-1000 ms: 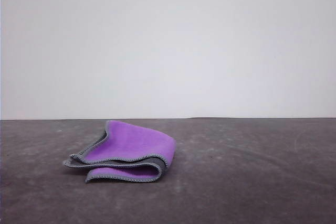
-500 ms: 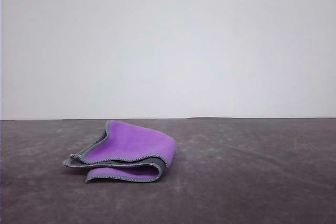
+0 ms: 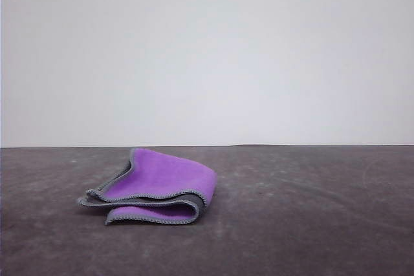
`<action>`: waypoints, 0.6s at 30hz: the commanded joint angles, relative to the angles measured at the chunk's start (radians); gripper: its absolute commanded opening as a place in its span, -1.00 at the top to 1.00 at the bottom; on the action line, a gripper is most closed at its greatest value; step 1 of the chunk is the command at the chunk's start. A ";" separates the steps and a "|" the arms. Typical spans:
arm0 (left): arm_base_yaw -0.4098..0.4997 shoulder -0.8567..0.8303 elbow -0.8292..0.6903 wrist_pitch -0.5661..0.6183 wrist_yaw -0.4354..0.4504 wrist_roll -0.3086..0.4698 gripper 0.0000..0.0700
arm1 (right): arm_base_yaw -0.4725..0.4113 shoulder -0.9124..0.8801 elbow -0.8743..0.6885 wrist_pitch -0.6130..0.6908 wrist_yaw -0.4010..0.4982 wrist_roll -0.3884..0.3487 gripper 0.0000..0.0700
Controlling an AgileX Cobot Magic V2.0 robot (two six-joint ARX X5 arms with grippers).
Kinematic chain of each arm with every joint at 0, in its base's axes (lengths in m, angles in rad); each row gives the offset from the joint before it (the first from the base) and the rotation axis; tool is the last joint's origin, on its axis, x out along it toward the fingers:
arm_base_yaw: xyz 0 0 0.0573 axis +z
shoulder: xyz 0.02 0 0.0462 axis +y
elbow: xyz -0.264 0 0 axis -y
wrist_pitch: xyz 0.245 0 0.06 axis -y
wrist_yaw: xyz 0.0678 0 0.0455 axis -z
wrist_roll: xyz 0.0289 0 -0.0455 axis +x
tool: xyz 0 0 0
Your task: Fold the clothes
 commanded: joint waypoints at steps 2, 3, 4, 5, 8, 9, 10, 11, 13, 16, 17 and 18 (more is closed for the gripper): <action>0.003 -0.002 -0.020 -0.005 -0.002 0.010 1.00 | -0.002 0.001 -0.005 0.011 0.001 -0.001 0.93; 0.003 -0.002 -0.020 -0.004 -0.002 0.010 1.00 | -0.002 0.001 -0.005 0.011 0.001 -0.001 0.93; 0.003 -0.002 -0.020 -0.004 -0.002 0.010 1.00 | -0.002 0.001 -0.005 0.011 0.001 -0.001 0.93; 0.003 -0.002 -0.020 -0.005 -0.002 0.010 1.00 | -0.002 0.001 -0.005 0.011 0.001 -0.001 0.93; 0.003 -0.002 -0.020 -0.004 -0.002 0.010 1.00 | -0.002 0.001 -0.005 0.011 0.001 -0.001 0.93; 0.003 -0.002 -0.020 -0.004 -0.002 0.010 1.00 | -0.002 0.001 -0.005 0.011 0.001 -0.001 0.93; 0.003 -0.002 -0.020 -0.005 -0.002 0.010 1.00 | -0.002 0.001 -0.005 0.011 0.001 -0.001 0.93; 0.003 -0.002 -0.020 -0.005 -0.002 0.010 1.00 | -0.002 0.001 -0.005 0.011 0.001 -0.001 0.93; 0.003 -0.002 -0.020 -0.004 -0.002 0.010 1.00 | -0.002 0.001 -0.005 0.011 0.001 -0.001 0.93; 0.003 -0.002 -0.020 -0.005 -0.002 0.010 1.00 | -0.002 0.001 -0.005 0.011 0.001 -0.001 0.93; 0.003 -0.002 -0.020 -0.005 -0.002 0.010 1.00 | -0.002 0.001 -0.005 0.011 0.001 -0.001 0.93; 0.003 -0.002 -0.020 -0.005 -0.002 0.010 1.00 | -0.002 0.001 -0.005 0.011 0.001 -0.001 0.93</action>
